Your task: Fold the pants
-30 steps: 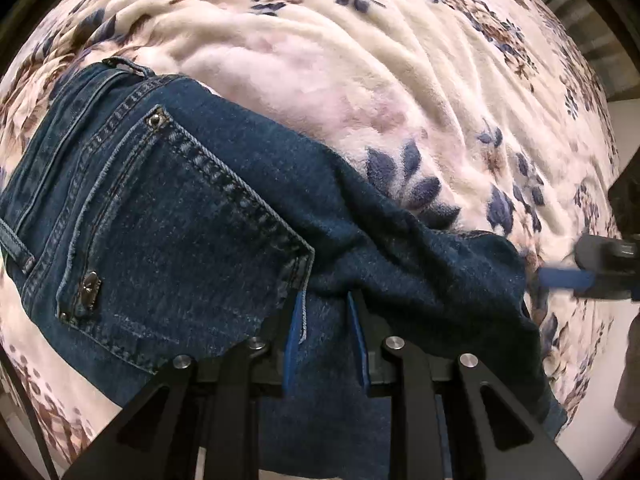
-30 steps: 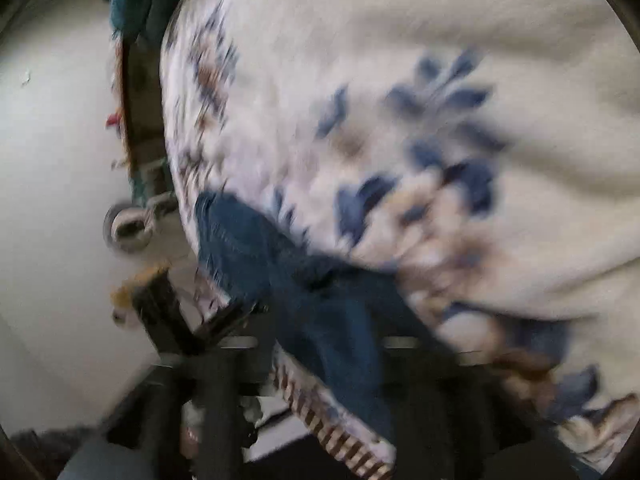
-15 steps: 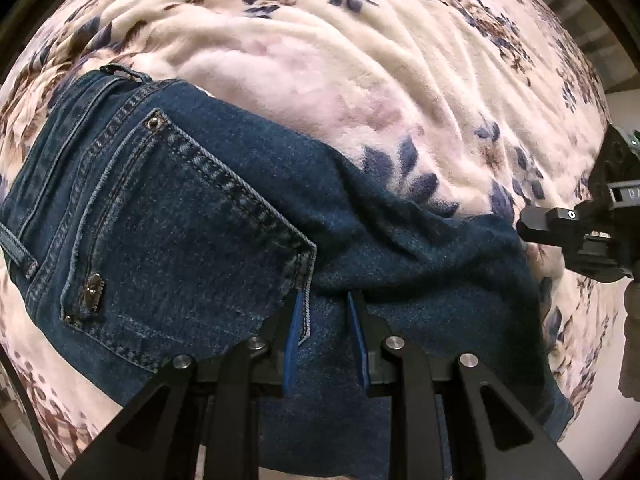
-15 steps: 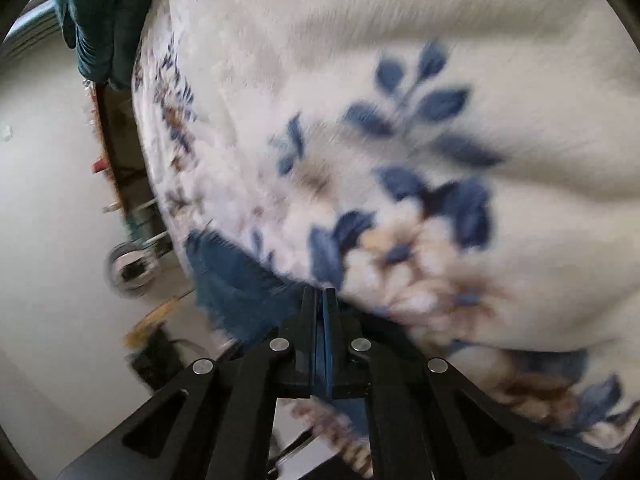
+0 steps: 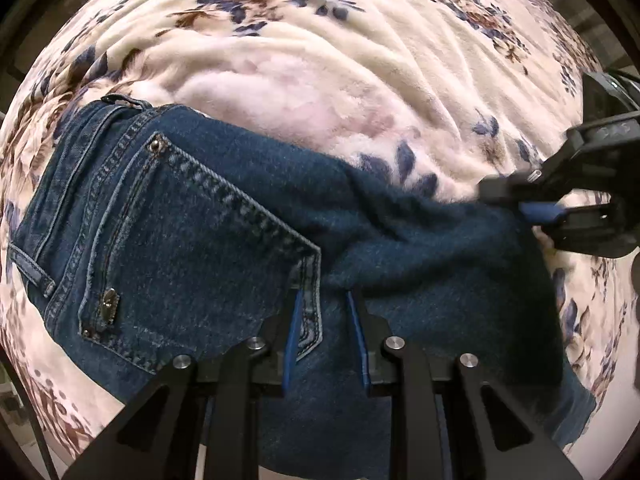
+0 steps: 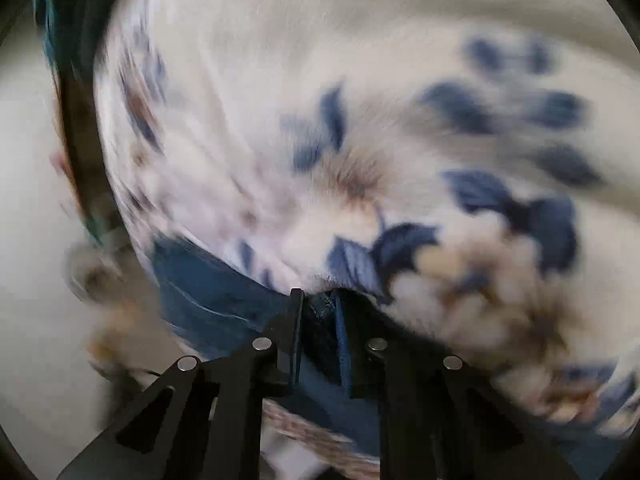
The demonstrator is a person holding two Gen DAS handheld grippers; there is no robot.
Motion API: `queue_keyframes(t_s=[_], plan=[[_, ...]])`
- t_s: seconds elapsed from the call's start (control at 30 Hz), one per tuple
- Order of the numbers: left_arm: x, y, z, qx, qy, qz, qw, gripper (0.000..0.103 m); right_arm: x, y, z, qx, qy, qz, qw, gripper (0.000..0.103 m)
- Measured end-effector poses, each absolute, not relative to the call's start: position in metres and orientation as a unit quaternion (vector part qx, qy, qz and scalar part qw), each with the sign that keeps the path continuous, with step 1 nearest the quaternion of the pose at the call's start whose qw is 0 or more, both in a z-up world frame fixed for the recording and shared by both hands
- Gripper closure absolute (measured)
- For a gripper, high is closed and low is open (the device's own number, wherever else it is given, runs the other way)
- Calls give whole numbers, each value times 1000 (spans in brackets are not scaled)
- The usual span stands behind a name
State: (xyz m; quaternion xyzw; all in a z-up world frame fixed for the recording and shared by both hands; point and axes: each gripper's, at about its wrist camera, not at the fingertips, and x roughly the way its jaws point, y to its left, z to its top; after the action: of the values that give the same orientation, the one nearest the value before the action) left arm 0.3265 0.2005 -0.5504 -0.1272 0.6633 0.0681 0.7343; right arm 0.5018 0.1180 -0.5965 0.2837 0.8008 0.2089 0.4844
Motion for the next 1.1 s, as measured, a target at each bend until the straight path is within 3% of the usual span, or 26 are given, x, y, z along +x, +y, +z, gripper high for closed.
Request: queue_keyframes(t_s=[0.2, 0.3, 0.37, 0.4, 0.43, 0.6, 0.67, 0.73, 0.9, 1.0, 1.07, 1.1], plan=[[324, 206, -547, -128, 666, 65, 732, 82, 499, 111, -618, 335, 801, 193, 458, 87], [327, 207, -537, -125, 659, 62, 739, 82, 519, 90, -582, 302, 775, 216, 511, 82], [327, 205, -530, -118, 654, 59, 745, 80, 523, 73, -546, 242, 759, 241, 555, 47], [327, 203, -528, -119, 651, 55, 747, 79, 519, 68, -531, 208, 752, 246, 575, 23], [327, 200, -526, -117, 650, 54, 749, 78, 510, 62, -514, 153, 748, 251, 595, 20], [325, 185, -528, -115, 655, 38, 745, 78, 441, 39, -524, -13, 794, 238, 560, 20], [324, 182, -530, -113, 657, 36, 745, 78, 414, 30, -542, -45, 807, 236, 539, 32], [322, 178, -531, -98, 660, 38, 744, 78, 399, 22, -558, -93, 812, 205, 539, 93], [319, 161, -537, -47, 662, 40, 747, 78, 417, -50, -573, 78, 802, 116, 580, 94], [312, 146, -531, -18, 662, 39, 748, 78, 410, -62, -565, 104, 795, 112, 587, 94], [311, 134, -524, -10, 660, 32, 750, 78, 406, -69, -551, 134, 787, 115, 591, 88], [310, 126, -517, -5, 656, 26, 754, 78, 403, -76, -540, 150, 778, 110, 600, 77]])
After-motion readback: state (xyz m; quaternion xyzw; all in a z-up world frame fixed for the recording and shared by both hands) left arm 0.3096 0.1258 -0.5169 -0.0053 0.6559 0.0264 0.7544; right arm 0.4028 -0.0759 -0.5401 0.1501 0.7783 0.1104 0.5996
